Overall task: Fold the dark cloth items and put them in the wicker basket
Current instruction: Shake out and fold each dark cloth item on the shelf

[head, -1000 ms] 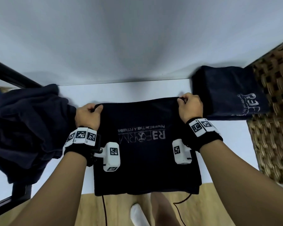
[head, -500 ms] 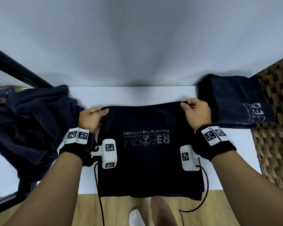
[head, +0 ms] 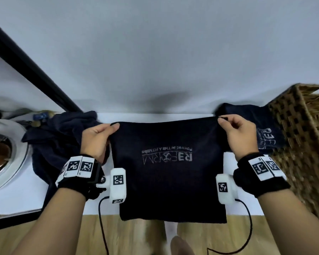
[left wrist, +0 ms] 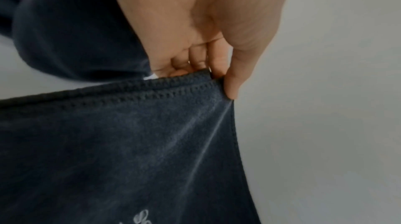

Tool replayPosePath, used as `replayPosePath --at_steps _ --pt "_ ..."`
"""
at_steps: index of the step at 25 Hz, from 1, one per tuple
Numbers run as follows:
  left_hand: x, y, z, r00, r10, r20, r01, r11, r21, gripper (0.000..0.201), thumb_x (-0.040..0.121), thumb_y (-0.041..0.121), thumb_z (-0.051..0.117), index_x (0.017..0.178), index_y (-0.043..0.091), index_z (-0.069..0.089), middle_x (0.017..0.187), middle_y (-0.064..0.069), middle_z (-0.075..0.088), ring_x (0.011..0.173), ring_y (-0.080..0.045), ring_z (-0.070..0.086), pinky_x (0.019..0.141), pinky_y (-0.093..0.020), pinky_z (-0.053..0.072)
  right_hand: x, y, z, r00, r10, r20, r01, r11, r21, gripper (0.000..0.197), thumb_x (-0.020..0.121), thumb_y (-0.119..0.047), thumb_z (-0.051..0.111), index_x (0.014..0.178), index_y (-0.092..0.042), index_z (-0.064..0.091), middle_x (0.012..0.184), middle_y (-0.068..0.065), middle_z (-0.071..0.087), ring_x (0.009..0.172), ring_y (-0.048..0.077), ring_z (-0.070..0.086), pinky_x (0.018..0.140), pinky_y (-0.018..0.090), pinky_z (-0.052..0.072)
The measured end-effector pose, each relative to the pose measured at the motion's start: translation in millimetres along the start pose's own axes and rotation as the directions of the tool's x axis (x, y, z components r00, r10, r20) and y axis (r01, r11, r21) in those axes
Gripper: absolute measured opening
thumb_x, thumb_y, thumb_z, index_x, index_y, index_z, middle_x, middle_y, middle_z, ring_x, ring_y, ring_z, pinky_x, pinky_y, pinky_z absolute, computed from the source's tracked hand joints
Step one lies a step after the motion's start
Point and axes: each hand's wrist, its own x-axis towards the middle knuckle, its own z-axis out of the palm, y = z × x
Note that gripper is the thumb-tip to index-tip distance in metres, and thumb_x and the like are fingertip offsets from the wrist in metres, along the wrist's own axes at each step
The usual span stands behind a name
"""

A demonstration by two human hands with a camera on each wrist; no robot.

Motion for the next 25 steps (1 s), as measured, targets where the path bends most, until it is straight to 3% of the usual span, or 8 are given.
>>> replayPosePath --at_steps 4,7,10,14,18,25 --pt "-48.7 66.5 -14.8 0.982 0.182 0.044 -0.180 0.982 -0.054 0.011 0.086 0.006 0.065 0.084 -0.005 0.067 0.069 -0.008 0.070 0.064 -0.017 0.066 0.067 -0.025 0.056 -19.9 -68.1 -36.4 0.994 -0.099 -0.035 0.104 0.983 0.149 0.018 0.086 -0.010 0.066 0.073 -0.022 0.067 0.062 -0.016 0.065 0.062 -0.002 0.053 0.067 0.017 0.044" --pt "-83.5 119.5 -24.7 0.949 0.310 0.064 -0.312 0.950 0.021 0.013 0.085 0.008 0.067 0.073 0.010 0.073 0.070 -0.003 0.071 0.066 -0.016 0.064 0.068 -0.026 0.053 -42.3 -130.3 -66.0 0.974 -0.218 -0.058 0.225 0.959 0.174 0.023 0.087 -0.006 0.063 0.070 -0.021 0.062 0.055 -0.020 0.060 0.055 -0.005 0.049 0.059 0.009 0.039" --pt "-116.1 173.3 -31.5 0.874 0.483 0.057 -0.486 0.866 0.117 0.013 0.083 0.009 0.069 0.075 0.016 0.074 0.069 0.007 0.072 0.068 -0.009 0.063 0.071 -0.021 0.050 -60.6 -188.7 -94.4 0.940 -0.329 -0.093 0.342 0.915 0.213 0.022 0.087 -0.006 0.062 0.071 -0.020 0.062 0.054 -0.021 0.058 0.055 -0.005 0.048 0.061 0.009 0.039" --pt "-154.6 236.2 -31.3 0.741 0.668 0.071 -0.668 0.720 0.190 0.019 0.084 0.005 0.067 0.080 0.023 0.072 0.069 0.019 0.071 0.070 0.004 0.064 0.073 -0.011 0.048 -75.5 -248.8 -121.9 0.899 -0.405 -0.168 0.435 0.868 0.240 0.021 0.084 -0.008 0.064 0.067 -0.019 0.061 0.050 -0.019 0.057 0.053 -0.002 0.047 0.062 0.011 0.040" --pt "-176.6 268.4 -32.6 0.656 0.746 0.118 -0.749 0.624 0.224 0.024 0.084 -0.001 0.064 0.082 0.022 0.071 0.070 0.023 0.070 0.073 0.006 0.065 0.074 -0.008 0.047 -83.1 -282.3 -141.6 0.862 -0.467 -0.197 0.503 0.836 0.218 0.020 0.083 -0.011 0.065 0.066 -0.022 0.062 0.055 -0.018 0.060 0.054 -0.001 0.049 0.063 0.018 0.042" --pt "-184.7 270.9 -35.8 0.634 0.758 0.153 -0.767 0.590 0.253 0.034 0.083 -0.004 0.062 0.081 0.028 0.074 0.074 0.020 0.072 0.078 0.000 0.067 0.078 -0.013 0.050 -87.2 -284.4 -148.7 0.855 -0.492 -0.165 0.516 0.836 0.184 0.015 0.087 -0.016 0.066 0.077 -0.027 0.068 0.066 -0.020 0.066 0.066 -0.002 0.058 0.069 0.019 0.048"
